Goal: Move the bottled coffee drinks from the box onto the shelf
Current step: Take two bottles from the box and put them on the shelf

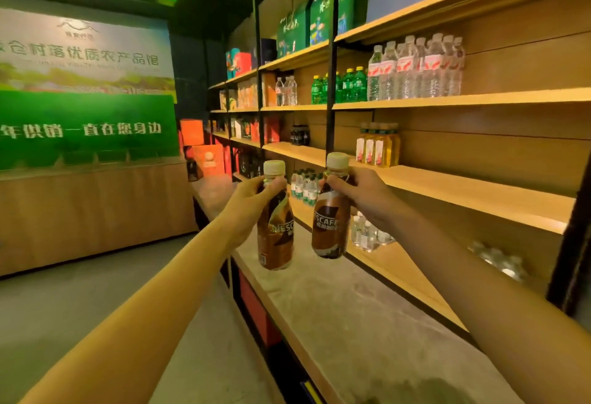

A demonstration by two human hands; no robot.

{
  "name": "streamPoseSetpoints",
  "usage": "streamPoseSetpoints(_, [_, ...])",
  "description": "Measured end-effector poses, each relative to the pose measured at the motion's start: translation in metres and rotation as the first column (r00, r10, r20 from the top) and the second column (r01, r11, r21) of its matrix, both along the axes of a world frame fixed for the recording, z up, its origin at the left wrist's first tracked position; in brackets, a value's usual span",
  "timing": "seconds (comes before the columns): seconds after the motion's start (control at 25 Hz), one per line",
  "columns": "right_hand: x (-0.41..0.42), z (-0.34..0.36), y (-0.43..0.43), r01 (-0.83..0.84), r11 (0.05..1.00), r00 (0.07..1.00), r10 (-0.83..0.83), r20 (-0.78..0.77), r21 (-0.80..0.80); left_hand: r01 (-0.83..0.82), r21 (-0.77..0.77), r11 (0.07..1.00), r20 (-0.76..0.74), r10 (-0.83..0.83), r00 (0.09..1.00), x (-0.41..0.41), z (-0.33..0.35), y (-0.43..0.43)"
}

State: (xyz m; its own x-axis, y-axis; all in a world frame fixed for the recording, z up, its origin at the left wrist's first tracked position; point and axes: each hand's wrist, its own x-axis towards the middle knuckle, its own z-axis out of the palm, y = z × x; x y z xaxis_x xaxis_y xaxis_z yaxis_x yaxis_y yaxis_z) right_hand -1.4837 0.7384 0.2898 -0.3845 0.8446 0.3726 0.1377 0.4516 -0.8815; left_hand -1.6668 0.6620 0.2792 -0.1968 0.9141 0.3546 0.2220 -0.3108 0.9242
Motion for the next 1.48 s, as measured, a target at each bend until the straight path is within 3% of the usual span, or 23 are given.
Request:
streamPoseSetpoints(0.4, [0.025, -0.012, 0.249, 0.243, 0.968, 0.967, -0.247, 0.068, 0.062, 0.19, -0.033, 0.981, -0.105, -0.192, 0.976, 0.006, -0.007, 0.297])
streamPoseSetpoints(0.6, [0.045, -0.018, 0.338, 0.365, 0.931, 0.928, -0.365, 0.079, 0.022, 0.331, -0.035, 0.943, -0.087, -0.332, 0.939, 0.031, -0.013, 0.419])
streamPoseSetpoints(0.96, [0.089, -0.027, 0.458, 0.624, 0.781, 0.781, -0.624, 0.006, -0.032, 0.637, -0.047, 0.77, -0.15, -0.636, 0.757, 0.081, -0.019, 0.628])
streamPoseSetpoints(1.28, [0.106, -0.008, 0.54, 0.791, 0.612, 0.612, -0.791, -0.013, -0.021, 0.79, -0.092, 0.606, -0.143, -0.794, 0.592, 0.13, -0.008, 0.744])
streamPoseSetpoints(1.48, [0.13, -0.016, 0.563, 0.819, 0.573, 0.574, -0.817, 0.05, -0.037, 0.818, -0.082, 0.57, -0.126, -0.82, 0.559, 0.163, -0.015, 0.769])
